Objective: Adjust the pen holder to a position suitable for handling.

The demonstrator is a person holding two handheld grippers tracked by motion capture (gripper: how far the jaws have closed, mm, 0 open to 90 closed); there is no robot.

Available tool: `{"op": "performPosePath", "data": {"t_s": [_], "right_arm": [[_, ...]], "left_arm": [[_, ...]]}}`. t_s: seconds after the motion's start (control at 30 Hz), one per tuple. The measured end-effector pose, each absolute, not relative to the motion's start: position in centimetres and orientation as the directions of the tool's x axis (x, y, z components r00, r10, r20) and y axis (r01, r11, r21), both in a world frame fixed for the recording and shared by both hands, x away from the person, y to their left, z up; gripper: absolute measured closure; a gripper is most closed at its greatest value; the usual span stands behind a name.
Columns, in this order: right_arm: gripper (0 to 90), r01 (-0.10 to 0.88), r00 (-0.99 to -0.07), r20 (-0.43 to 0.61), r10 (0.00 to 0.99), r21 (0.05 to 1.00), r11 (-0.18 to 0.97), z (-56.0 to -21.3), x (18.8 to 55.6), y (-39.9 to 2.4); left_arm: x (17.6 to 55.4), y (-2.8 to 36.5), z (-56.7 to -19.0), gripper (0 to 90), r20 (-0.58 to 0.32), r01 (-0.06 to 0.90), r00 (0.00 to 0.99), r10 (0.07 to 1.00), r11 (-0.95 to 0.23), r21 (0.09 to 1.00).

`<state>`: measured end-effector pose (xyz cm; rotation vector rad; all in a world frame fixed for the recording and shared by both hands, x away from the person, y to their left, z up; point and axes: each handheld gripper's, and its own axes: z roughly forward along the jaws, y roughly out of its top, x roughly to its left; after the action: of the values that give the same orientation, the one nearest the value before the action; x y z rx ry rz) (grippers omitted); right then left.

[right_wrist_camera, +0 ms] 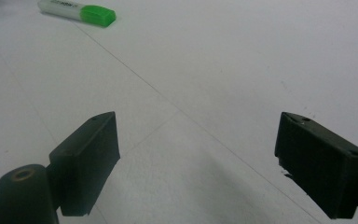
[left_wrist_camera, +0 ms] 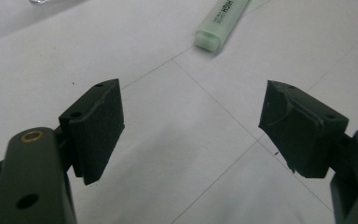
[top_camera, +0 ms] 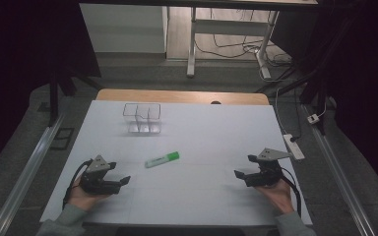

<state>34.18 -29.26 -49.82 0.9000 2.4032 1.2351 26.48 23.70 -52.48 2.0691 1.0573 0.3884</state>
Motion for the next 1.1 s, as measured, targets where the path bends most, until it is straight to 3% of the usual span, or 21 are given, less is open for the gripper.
{"op": "performPosePath", "data": {"t_s": [1.1], "right_arm": [[15.2,0.397,-0.770,0.013,0.638,0.793,0.462,-50.1,34.3,-29.0]], "left_arm": [[28.3,23.7,-51.7,23.0,-0.071,0.576,0.584,0.809,-0.351,0.738]]}}
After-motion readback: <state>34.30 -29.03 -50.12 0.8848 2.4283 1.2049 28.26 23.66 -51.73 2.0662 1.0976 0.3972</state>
